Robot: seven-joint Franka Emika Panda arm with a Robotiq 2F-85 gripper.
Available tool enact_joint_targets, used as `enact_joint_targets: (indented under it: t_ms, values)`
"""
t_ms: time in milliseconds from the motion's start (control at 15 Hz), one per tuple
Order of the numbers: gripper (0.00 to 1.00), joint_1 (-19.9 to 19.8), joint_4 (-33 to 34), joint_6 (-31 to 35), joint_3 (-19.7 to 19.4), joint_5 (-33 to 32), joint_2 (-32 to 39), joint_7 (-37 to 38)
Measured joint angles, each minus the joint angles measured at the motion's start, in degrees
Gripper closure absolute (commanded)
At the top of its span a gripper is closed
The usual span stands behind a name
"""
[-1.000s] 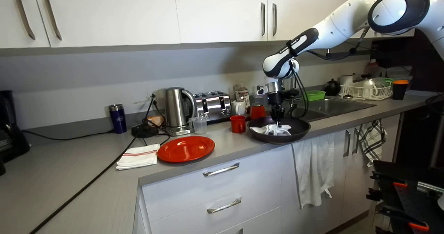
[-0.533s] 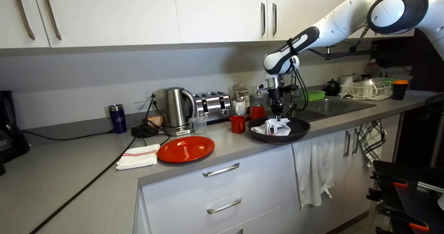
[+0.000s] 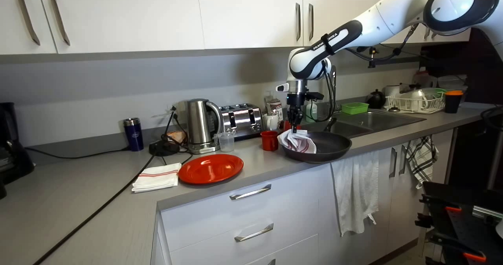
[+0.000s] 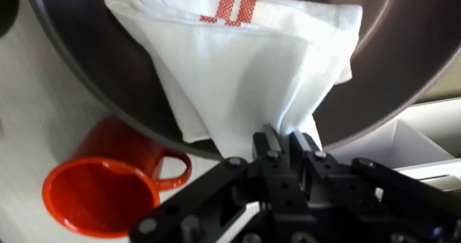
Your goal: Wipe the pan with a towel
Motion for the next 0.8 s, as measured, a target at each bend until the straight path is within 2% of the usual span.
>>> enact_joint_targets:
  t_ms: [800]
  values:
    - [0.94, 5.10, -1.78, 8.37, 2.60, 0.06, -11.65, 0.00]
